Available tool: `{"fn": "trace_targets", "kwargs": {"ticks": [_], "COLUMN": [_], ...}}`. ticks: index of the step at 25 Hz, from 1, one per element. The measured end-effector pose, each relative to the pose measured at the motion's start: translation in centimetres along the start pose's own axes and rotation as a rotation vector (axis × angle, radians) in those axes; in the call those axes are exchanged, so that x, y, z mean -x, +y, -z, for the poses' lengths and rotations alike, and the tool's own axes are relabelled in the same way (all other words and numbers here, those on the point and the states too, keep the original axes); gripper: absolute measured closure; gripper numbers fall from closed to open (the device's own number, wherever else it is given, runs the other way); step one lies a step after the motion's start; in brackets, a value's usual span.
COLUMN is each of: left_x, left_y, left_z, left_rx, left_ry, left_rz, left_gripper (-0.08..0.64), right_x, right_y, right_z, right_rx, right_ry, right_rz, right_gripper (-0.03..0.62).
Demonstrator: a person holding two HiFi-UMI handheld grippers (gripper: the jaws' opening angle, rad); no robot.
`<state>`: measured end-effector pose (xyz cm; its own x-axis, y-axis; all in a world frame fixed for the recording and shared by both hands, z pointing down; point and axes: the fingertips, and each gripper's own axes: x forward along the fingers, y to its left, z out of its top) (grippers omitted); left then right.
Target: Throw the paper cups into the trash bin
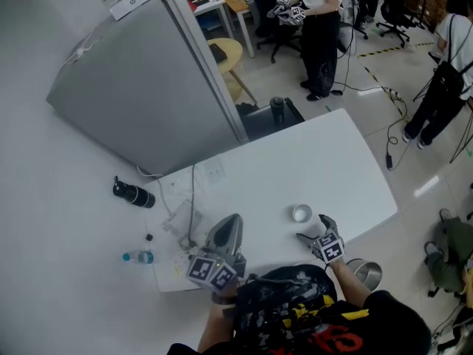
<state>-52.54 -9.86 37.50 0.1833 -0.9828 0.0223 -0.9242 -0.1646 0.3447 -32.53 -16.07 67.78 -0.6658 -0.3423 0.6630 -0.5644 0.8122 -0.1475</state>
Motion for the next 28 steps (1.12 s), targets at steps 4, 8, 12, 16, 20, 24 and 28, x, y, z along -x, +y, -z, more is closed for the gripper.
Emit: {"fn": "trace_targets", "kwargs": {"ticks": [4,8,12,16,20,24,28], "left_x": [1.0,1.6,2.8,3.3,3.7,4.3,4.3], "left_y": [0.2,0.4,0.7,0.9,1.0,1.1,1.0], "left_z": [-0.3,-0.6,-0.3,-0.9,-1.4,-1.3,-1.2], "left_rx": [-0.008,-0.016,-0.017,-0.019,-0.028,-0.027,-0.021], "left_ry": [-0.006,-0.015,0.006,-0.012,-0.035,-0.035,-0.04], "left_rz": [-0.033,-0.047,-0.063,-0.086,-0.1,-0.114,-0.112], "left_gripper": [0.557,0.557,0.557,0.557,0.557,0.557,0.557], "right_x": [-2.0,-4.5,-6.1,-6.8,-7.4,-6.9,-5.9], "right_y": [-0.6,-1.1,-1.1,-0.7,-0.4,-0.4,0.5], "right_z": [0.9,1.4,1.7,1.4,0.7,-0.7,-2.4], "right_rx": [0.034,0.075,0.121,0.14,0.193,0.249,0.266], "right_ry": [0.038,0.079,0.106,0.11,0.102,0.071,0.02], "right_rz": [-0.003,-0.009,0.023,0.021,0.022,0.047,0.028], "right_gripper": [0.114,0.114,0.114,0.114,0.242,0.262,0.262]}}
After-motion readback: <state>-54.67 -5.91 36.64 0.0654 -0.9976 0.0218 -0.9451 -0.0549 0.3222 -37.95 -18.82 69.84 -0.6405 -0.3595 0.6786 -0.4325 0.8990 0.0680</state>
